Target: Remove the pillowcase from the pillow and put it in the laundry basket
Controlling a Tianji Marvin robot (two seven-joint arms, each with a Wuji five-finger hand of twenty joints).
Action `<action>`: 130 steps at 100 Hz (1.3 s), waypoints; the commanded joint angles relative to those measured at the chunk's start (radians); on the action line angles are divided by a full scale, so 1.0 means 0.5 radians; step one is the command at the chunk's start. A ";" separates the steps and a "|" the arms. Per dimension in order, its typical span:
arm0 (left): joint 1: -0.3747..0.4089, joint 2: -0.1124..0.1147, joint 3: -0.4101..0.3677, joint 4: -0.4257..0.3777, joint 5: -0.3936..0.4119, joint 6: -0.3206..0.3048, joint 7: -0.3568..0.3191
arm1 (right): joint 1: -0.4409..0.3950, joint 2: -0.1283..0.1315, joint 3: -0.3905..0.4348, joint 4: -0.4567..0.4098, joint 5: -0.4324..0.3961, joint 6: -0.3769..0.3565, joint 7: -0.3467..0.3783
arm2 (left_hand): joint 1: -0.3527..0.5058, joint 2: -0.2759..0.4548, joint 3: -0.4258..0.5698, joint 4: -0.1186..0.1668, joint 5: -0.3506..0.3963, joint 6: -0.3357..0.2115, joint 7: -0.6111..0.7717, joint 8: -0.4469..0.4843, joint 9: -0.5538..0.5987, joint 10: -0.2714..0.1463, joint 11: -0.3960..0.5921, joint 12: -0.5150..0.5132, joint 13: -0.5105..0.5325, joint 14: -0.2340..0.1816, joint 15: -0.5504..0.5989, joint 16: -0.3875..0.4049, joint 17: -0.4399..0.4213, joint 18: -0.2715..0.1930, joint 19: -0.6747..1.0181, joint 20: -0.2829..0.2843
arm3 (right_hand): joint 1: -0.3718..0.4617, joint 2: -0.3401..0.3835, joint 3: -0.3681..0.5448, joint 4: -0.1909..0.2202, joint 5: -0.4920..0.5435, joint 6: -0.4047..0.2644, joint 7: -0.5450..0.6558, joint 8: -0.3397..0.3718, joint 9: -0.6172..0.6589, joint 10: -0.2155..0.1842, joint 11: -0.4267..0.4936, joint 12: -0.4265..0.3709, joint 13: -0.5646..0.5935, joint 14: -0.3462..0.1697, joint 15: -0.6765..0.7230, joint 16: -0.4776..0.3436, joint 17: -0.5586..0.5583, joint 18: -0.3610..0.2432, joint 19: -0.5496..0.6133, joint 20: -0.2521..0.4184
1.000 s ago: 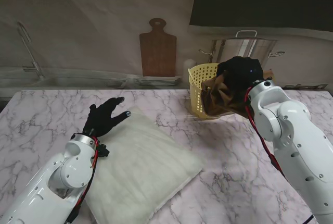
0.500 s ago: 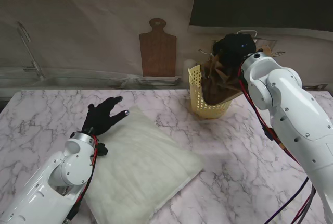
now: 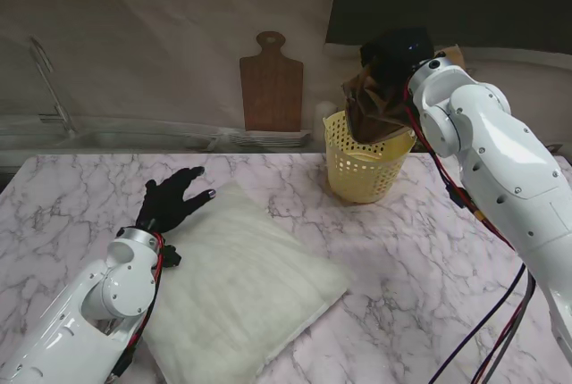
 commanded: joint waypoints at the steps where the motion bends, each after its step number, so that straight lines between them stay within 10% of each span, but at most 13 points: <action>1: -0.006 -0.007 -0.003 0.014 -0.008 -0.002 -0.017 | 0.045 -0.014 -0.026 0.069 0.004 0.003 -0.013 | 0.042 0.102 -0.024 0.012 -0.043 0.008 -0.031 0.016 -0.092 -0.004 -0.023 0.005 -0.055 -0.026 -0.018 0.023 -0.017 0.037 0.909 0.042 | 0.131 0.199 0.063 0.019 0.142 -0.099 0.150 0.113 -0.004 -0.100 0.150 0.053 0.059 -0.124 0.061 0.064 0.030 -0.190 0.099 0.032; 54: -0.015 -0.003 -0.002 0.032 0.018 -0.016 -0.018 | 0.344 -0.070 -0.653 0.647 0.287 -0.015 -0.148 | 0.041 0.104 -0.025 0.012 -0.043 0.010 -0.031 0.016 -0.093 -0.005 -0.023 0.005 -0.055 -0.030 -0.018 0.022 -0.021 0.037 0.904 0.042 | 0.100 0.234 -0.028 0.050 0.064 -0.136 0.029 -0.085 0.002 -0.160 0.086 -0.016 0.056 -0.094 -0.040 0.036 -0.059 -0.163 0.077 0.047; 92: -0.014 -0.005 -0.011 0.043 0.022 -0.024 -0.004 | 0.550 -0.195 -0.995 0.937 0.526 -0.070 -0.304 | 0.040 0.105 -0.026 0.012 -0.044 0.009 -0.031 0.016 -0.094 -0.005 -0.023 0.004 -0.056 -0.028 -0.018 0.023 -0.023 0.038 0.903 0.041 | 0.024 0.227 -0.214 0.080 -0.141 -0.205 -0.029 -0.430 -0.032 -0.187 -0.111 -0.189 0.038 -0.050 -0.181 0.009 -0.152 -0.121 0.058 0.054; 130: -0.012 -0.004 -0.018 0.047 0.024 -0.038 0.001 | 0.628 -0.333 -1.200 1.203 0.731 -0.111 -0.446 | 0.042 0.106 -0.025 0.012 -0.045 0.012 -0.032 0.015 -0.098 -0.004 -0.024 0.004 -0.058 -0.030 -0.019 0.023 -0.023 0.035 0.902 0.041 | -0.068 0.285 -0.409 0.138 -0.368 -0.248 -0.073 -0.475 -0.283 -0.206 -0.252 -0.232 -0.333 0.033 -0.395 -0.009 -0.542 0.027 -0.060 0.014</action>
